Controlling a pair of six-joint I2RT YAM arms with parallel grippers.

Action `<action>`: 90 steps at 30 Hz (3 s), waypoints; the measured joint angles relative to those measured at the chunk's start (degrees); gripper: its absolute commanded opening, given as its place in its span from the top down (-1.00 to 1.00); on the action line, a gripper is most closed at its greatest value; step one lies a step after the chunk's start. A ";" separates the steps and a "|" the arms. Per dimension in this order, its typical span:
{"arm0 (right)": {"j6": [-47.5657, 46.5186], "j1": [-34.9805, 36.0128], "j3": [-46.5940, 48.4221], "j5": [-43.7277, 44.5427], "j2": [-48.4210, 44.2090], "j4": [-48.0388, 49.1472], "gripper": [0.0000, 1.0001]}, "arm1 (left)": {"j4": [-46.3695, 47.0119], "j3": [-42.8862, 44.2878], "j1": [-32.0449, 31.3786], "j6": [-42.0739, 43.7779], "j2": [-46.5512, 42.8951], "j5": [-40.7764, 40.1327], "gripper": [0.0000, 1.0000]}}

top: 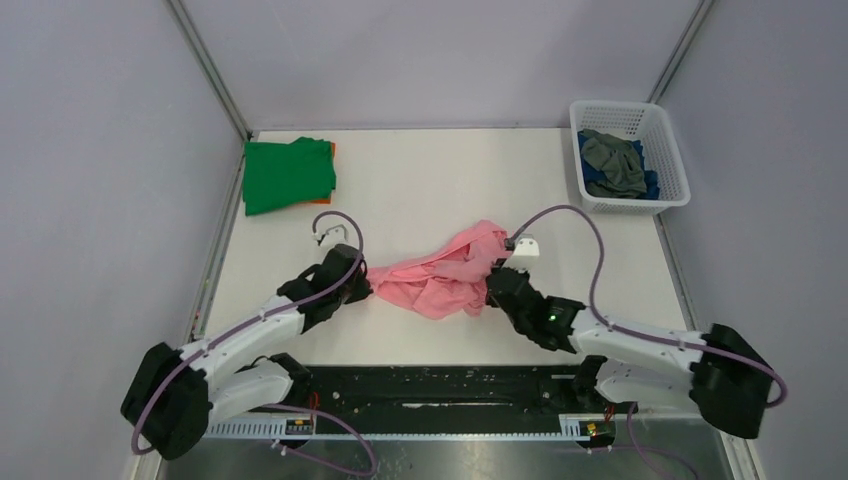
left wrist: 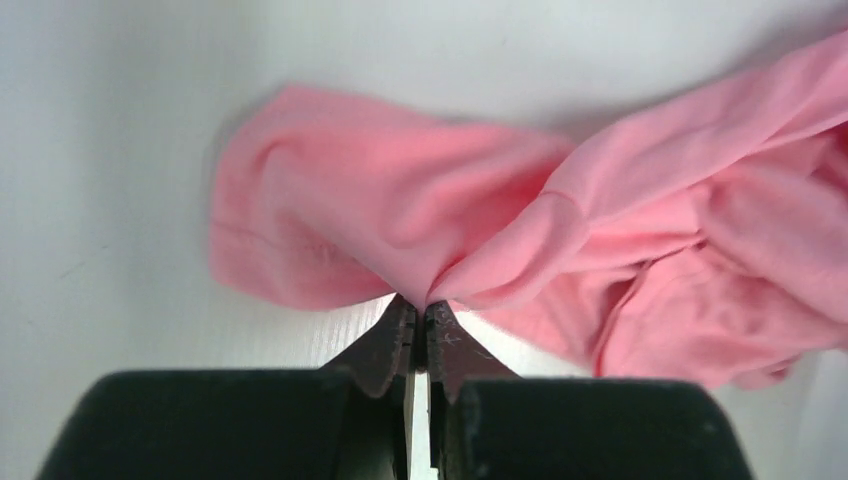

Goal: Fold and stack the t-shirts
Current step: Flatten out the tshirt

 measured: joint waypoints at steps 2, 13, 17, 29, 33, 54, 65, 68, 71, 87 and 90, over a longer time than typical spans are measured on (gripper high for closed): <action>-0.98 0.00 -1.16 -0.35 -6.25 -0.98 1.00 | 1.09 -2.29 0.00 0.26 -6.51 -0.83 1.00; -7.06 0.00 -5.44 -5.81 -32.59 -4.42 1.00 | 2.16 -7.48 -0.02 1.09 -32.79 -2.08 1.00; -8.59 -0.02 -6.49 -7.48 -35.43 -2.62 1.00 | 2.54 -7.17 -0.04 1.75 -38.34 -2.97 1.00; -14.43 0.00 3.32 -21.62 -43.41 -0.96 1.00 | -0.66 9.55 -0.04 6.75 -45.62 -0.17 1.00; -14.80 -0.02 8.02 -30.49 -45.18 -0.28 1.00 | -0.48 15.32 -0.04 8.87 -48.83 3.21 1.00; -12.31 0.00 25.33 -54.36 -42.58 -2.64 1.00 | 4.15 29.27 -0.04 13.33 -48.48 22.58 1.00; -18.58 -1.62 10.51 -3.28 -28.37 -6.93 0.76 | -0.74 19.32 0.79 10.91 -13.90 -8.09 0.93; -17.20 -10.05 7.15 -2.40 -14.88 -6.58 -0.06 | -1.75 19.32 4.33 9.77 3.48 -11.37 0.65; -13.99 -22.25 7.32 -6.56 -1.07 -6.23 -0.74 | -4.85 24.39 8.61 9.25 19.34 -12.00 -0.85; -10.91 -23.78 12.68 -26.32 1.25 -8.74 -0.94 | -1.62 23.19 10.78 8.33 16.85 1.53 -0.98; -11.76 -17.14 12.83 -28.61 2.21 -9.07 -0.89 | 0.33 18.58 10.49 7.26 16.17 6.67 -0.98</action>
